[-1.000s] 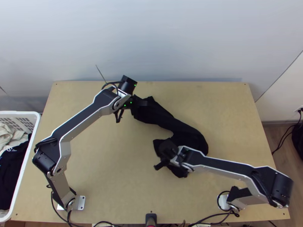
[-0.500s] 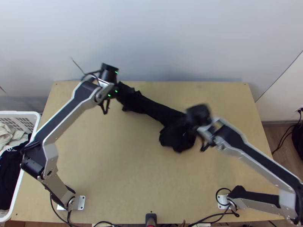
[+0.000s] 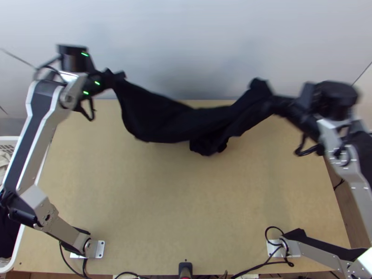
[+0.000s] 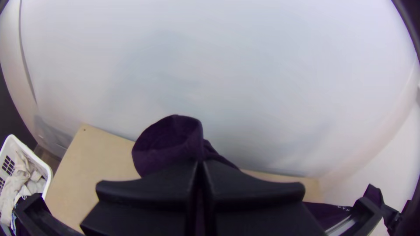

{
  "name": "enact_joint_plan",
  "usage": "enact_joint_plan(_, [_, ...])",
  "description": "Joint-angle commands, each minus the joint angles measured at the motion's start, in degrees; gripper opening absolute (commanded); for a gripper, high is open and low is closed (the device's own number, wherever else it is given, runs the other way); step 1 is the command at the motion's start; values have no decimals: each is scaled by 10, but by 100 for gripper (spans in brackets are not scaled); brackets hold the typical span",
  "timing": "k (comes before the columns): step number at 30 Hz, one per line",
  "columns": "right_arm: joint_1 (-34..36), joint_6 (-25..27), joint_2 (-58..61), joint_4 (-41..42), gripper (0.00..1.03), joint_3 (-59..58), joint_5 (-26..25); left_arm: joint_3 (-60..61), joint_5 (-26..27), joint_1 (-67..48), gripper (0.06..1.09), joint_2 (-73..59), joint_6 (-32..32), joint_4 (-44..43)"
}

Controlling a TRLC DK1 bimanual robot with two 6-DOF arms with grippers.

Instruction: Fold the t-shirt

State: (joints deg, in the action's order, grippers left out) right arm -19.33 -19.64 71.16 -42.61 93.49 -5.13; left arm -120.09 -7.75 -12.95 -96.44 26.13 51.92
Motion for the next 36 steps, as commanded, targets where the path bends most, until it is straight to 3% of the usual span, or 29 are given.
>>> enact_joint_plan(1, [76,34,-3,-13,3,115,-37,-97,-3,57,9,28,0,18])
enact_joint_plan(7, [54,121,-35,41,3,135,-118,-85,-71,71,9,90,-33,-45])
enact_joint_plan(11, [7,193,-74,115,3,99,-178,-61,-72,65,9,137,-58,-72])
enact_joint_plan(19, [-27,293,-129,157,3,93,-208,-60,-71,-19,9,212,-86,-69])
enact_joint_plan(23, [-45,316,-161,112,3,91,-207,-59,-70,-80,9,248,-87,-29])
enact_joint_plan(29, [-93,269,-215,-41,3,73,-206,-23,-61,-173,9,304,-61,110])
enact_joint_plan(36, [-126,164,-218,-141,3,54,-195,167,-13,-204,9,407,-38,165])
